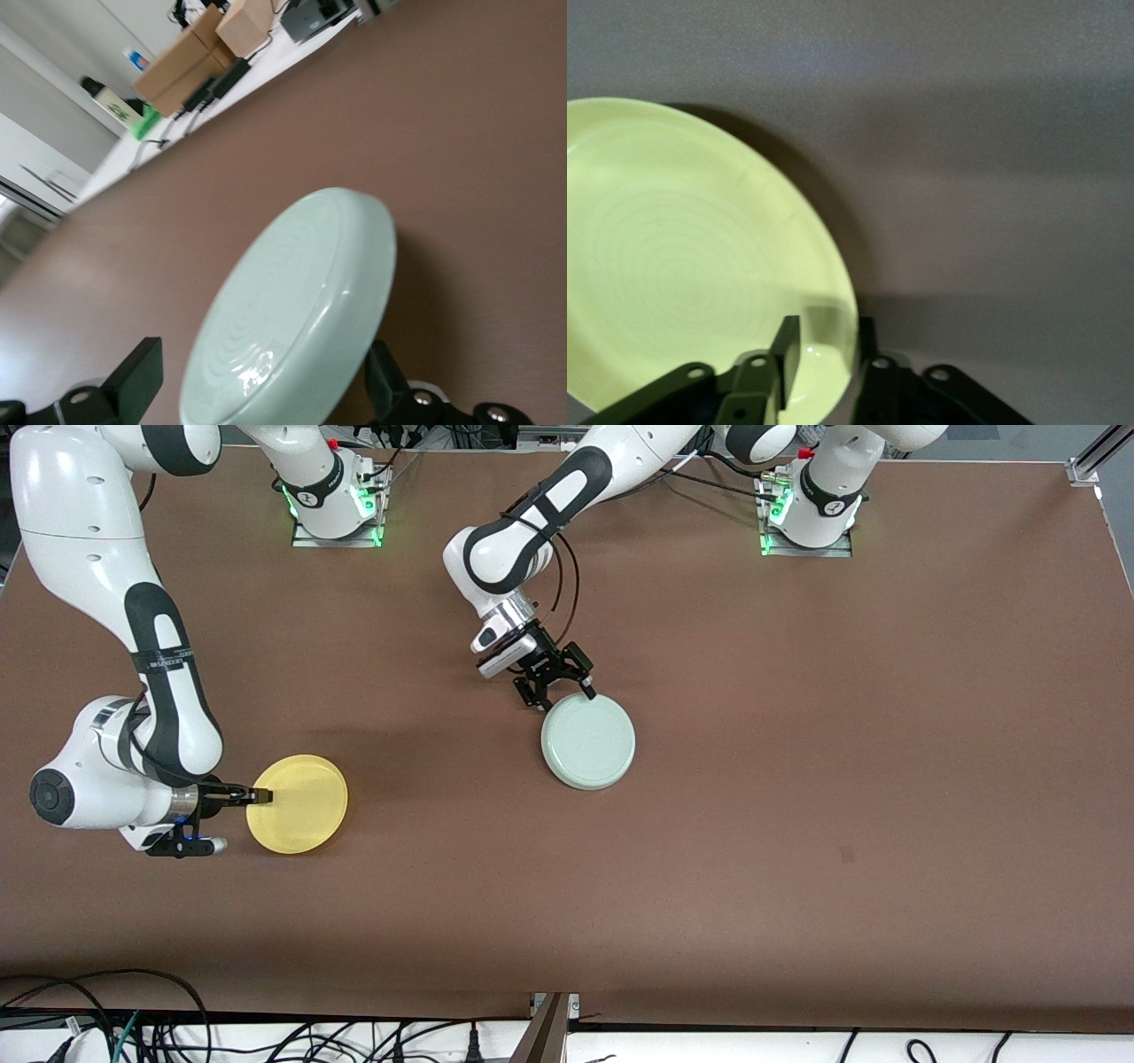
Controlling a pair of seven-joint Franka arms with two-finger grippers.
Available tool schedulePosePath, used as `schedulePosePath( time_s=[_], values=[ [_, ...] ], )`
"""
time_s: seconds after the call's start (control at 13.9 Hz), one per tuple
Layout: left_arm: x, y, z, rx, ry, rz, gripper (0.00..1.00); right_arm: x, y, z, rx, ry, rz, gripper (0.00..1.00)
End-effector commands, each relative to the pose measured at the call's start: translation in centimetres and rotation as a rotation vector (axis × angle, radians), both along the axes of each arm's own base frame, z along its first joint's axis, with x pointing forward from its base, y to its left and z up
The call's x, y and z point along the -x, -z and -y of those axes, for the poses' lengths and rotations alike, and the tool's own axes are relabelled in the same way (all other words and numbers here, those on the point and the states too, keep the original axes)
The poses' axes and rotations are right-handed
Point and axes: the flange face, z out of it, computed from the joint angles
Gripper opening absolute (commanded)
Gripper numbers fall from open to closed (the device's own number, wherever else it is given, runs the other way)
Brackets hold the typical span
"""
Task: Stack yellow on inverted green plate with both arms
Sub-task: 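Lower the inverted green plate mid-table and open the left gripper, then grasp and lift the yellow plate while the left gripper withdraws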
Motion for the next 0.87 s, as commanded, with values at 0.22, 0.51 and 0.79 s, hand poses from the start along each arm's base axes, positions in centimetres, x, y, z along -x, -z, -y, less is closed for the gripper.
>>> schedulePosePath(
  time_s=[0.22,0.51,0.79],
  values=[
    [-2.2,-3.4,3.5,0.537,-0.127,-0.009,1.0,-0.3,-1.5,-0.1,-0.025,0.0,0.024,0.0],
    [-9.4,-9.3,1.3,0.758,-0.417,-0.168,1.0,-2.1,-4.9,-1.0,-0.029,-0.021,0.076,0.0],
    [-18.9,-17.6,-6.3,0.969,-0.658,-0.264,1.0,-3.4,-7.9,-3.8,-0.083,-0.051,0.087,0.0]
  ],
)
